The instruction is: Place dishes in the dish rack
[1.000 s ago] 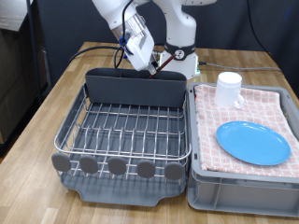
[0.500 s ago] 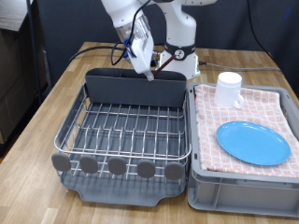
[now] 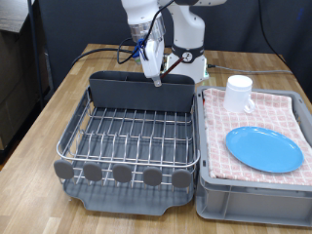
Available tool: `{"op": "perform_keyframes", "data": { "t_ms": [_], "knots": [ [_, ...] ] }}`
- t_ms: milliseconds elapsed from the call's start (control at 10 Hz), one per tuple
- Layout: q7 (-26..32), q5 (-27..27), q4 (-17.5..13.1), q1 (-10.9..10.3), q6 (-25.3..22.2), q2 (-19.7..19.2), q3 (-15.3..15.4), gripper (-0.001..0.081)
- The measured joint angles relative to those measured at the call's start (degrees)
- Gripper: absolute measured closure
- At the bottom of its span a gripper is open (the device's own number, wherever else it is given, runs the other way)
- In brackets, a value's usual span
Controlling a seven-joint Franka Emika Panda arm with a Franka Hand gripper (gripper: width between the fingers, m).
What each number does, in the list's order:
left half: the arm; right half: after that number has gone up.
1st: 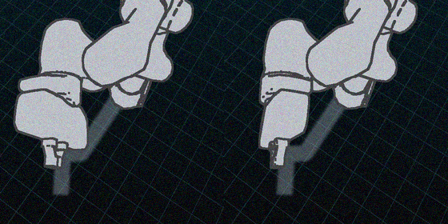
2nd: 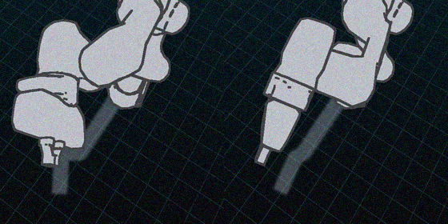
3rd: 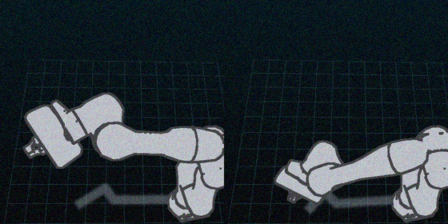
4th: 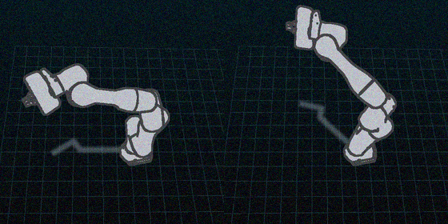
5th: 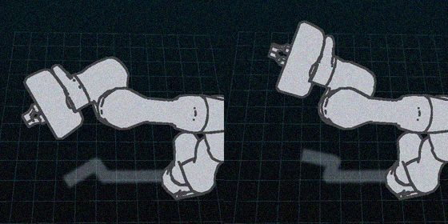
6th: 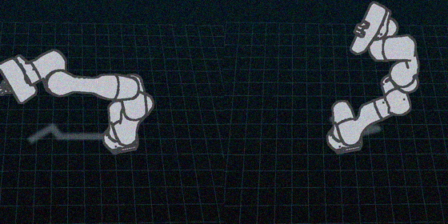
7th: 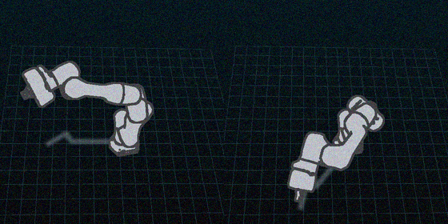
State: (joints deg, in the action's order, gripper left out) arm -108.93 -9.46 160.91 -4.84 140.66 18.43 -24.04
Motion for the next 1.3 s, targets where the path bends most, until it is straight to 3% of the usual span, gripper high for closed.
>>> {"op": "perform_keyframes", "data": {
  "t_ms": [300,600,800,1000,1300],
  "knots": [
    [-6.7,5.4,-0.1,2.4,-1.0,2.3,4.0,0.0003],
    [-14.8,12.4,-0.9,5.3,-5.8,6.8,9.7,0.0003],
    [-12.4,13.4,-1.6,5.1,-6.3,6.2,9.8,0.0003],
    [-10.3,18.1,-5.2,4.4,-7.9,4.8,12.6,0.0003],
    [-1.8,18.7,-11.2,1.2,-8.9,1.8,14.4,0.0003]
  ]
}}
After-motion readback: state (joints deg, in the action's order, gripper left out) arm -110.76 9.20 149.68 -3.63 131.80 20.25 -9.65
